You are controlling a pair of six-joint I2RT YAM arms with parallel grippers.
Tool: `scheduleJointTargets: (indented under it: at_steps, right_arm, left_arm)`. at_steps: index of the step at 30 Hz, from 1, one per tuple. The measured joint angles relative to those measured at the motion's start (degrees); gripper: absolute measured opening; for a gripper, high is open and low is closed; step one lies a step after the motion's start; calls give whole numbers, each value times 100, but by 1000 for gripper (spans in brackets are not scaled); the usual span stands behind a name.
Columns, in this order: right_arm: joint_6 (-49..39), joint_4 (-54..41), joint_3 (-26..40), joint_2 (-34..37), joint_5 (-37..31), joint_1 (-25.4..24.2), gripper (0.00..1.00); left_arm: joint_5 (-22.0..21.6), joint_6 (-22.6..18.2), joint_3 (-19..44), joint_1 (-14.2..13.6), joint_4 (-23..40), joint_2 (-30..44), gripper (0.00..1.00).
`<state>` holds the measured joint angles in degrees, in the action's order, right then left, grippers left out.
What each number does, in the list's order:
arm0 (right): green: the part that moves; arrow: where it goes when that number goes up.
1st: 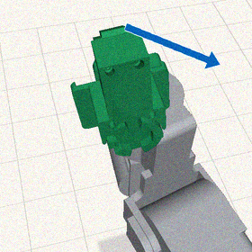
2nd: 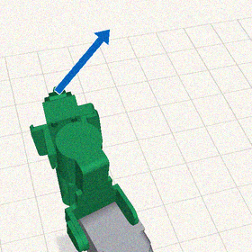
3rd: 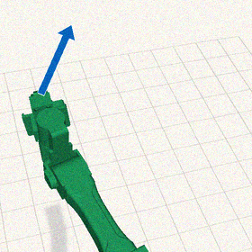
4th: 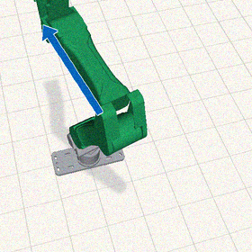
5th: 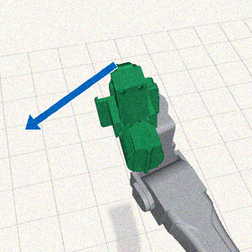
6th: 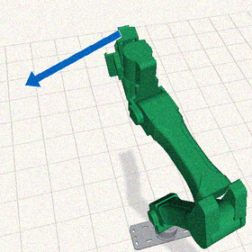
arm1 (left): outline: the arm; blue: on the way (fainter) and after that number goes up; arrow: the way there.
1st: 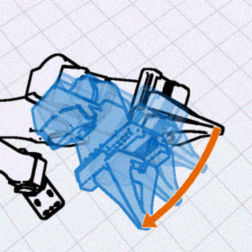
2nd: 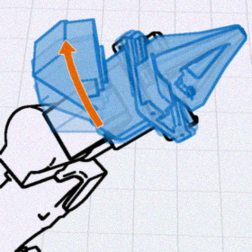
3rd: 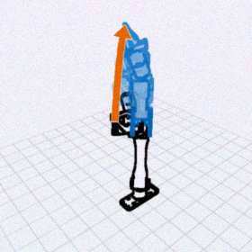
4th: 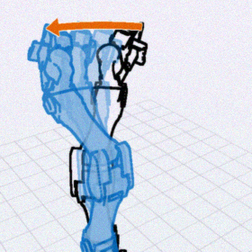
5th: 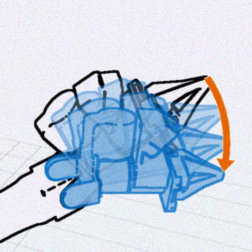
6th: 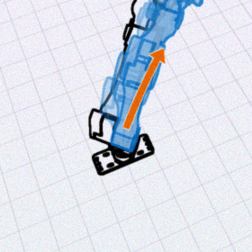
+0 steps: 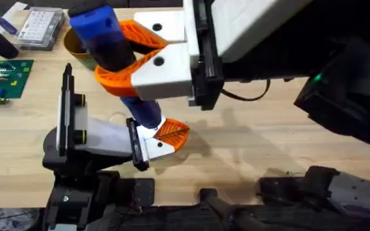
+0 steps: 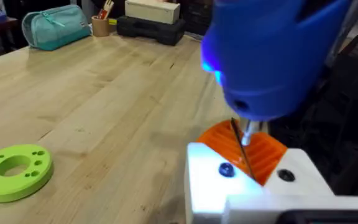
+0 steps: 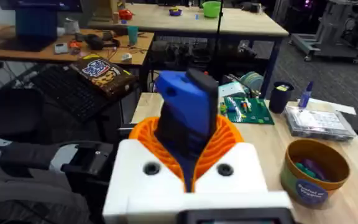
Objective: Pick up the gripper from the table and insert it into the empty holder that is missing its gripper. Then pick up a screw, insert it into the mounting hole, and use the screwdriver to tighten it. Finally, clean up the table by picking up the vegetable and placing it into the bucket.
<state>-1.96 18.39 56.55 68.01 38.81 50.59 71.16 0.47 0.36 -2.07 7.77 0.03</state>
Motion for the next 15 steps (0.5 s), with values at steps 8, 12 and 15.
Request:
scheduleJointTargets:
  at_steps: [8, 12, 15]
  right_arm:
    - [-66, 0, -20, 0, 0, 0, 27]
    - [-100, 0, -55, 0, 0, 0, 27]
    - [-107, 7, -61, 46, -2, 2, 27]
  left_arm:
    - [0, 2, 0, 0, 0, 0, 4]
    - [0, 0, 0, 0, 0, 0, 4]
    - [0, 0, 0, 0, 0, 0, 4]
